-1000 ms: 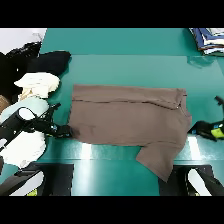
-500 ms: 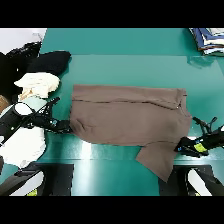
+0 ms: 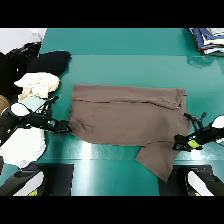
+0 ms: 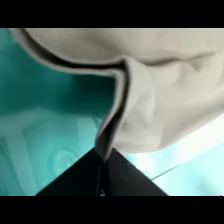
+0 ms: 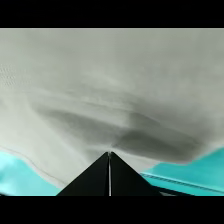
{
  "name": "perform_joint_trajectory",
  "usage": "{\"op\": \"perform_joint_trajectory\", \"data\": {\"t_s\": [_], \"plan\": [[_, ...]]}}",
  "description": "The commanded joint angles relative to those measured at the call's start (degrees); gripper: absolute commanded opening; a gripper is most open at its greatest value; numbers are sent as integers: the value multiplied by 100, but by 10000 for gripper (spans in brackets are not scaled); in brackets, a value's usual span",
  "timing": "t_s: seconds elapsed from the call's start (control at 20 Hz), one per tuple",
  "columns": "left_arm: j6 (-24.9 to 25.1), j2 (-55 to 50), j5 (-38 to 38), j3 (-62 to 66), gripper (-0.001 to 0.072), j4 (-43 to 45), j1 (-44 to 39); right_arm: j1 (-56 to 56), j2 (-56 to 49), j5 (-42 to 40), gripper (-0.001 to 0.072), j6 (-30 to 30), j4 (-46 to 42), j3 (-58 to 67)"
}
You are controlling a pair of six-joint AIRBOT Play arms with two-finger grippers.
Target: Fold the shirts.
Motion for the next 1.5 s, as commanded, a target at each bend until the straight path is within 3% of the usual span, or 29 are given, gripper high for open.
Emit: {"op": "perform_joint_trajectory", "data": {"t_s": [0.0, 0.1, 0.15, 0.6, 0.65, 0.8, 1.0, 1.25, 1.35, 1.45], "plan": [[-94, 372, -164, 0, 33, 136, 2, -125, 407, 234, 23, 101, -289, 291], [-94, 372, -190, -2, 32, 133, 4, -483, 306, 634, 380, 98, -297, 205], [-96, 372, -173, 0, 33, 133, 2, -647, 170, 697, 395, 96, -295, 72], [-94, 372, -131, -2, 33, 131, 2, -761, -831, -243, 377, 98, 44, -199], [-94, 372, -127, 0, 33, 133, 2, -713, -935, -254, 331, 98, 39, -203], [-94, 372, -120, -2, 33, 133, 2, -262, -1182, -289, 15, -81, 39, -201], [-103, 439, -407, 81, 31, 157, 4, 413, -776, 31, 13, -59, -179, 17], [-817, 1604, -1585, 122, 31, 236, 2, 597, 492, 1246, 13, 168, -761, 1292], [-984, 1941, -2092, 125, 32, -118, 2, 597, 767, 1303, 13, 234, -743, 1725], [-951, 1912, -1696, 232, 31, -317, 2, 599, 664, 1143, 12, 234, -748, 2175]]}}
